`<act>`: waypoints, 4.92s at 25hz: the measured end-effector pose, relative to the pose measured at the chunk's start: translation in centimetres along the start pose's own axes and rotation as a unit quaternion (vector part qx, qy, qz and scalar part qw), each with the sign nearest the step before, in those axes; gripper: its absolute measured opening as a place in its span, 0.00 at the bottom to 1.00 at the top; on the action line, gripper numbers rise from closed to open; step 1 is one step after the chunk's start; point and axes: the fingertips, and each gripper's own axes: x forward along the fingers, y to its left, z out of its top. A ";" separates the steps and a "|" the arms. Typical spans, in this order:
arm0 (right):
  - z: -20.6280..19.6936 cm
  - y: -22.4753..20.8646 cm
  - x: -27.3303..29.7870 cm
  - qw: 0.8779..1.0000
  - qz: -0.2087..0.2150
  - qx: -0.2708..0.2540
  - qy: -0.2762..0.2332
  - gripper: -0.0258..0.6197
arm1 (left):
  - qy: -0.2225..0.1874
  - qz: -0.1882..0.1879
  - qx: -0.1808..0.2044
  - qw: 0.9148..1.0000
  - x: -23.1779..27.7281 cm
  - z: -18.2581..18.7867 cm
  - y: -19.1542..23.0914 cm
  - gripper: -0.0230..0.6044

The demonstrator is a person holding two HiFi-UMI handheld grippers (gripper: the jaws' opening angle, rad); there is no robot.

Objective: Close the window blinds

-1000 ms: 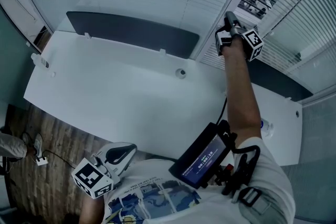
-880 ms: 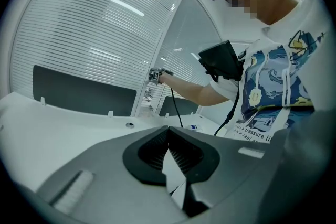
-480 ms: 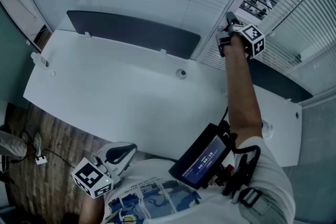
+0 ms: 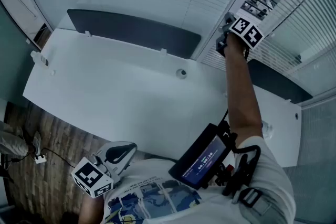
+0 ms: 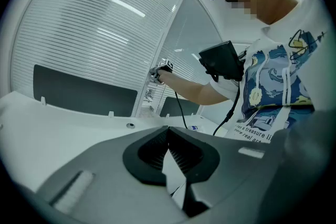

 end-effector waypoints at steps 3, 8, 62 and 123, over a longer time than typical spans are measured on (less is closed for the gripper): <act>0.0 0.1 0.0 0.997 -0.025 -0.069 0.004 0.24 | -0.001 0.001 0.000 1.000 0.0 0.1 0.1 0.04; 0.0 0.3 0.0 0.984 -0.060 -0.170 0.006 0.24 | -0.001 0.002 -0.001 1.000 -0.1 0.0 0.2 0.04; -1.2 1.6 -2.0 0.929 -0.069 -0.364 -0.010 0.25 | -0.001 -0.017 -0.004 1.000 -0.1 -0.3 0.4 0.04; -28.4 16.6 -60.3 0.935 0.160 -0.306 0.079 0.04 | -0.006 -0.112 0.073 0.991 -13.9 -8.8 -13.9 0.04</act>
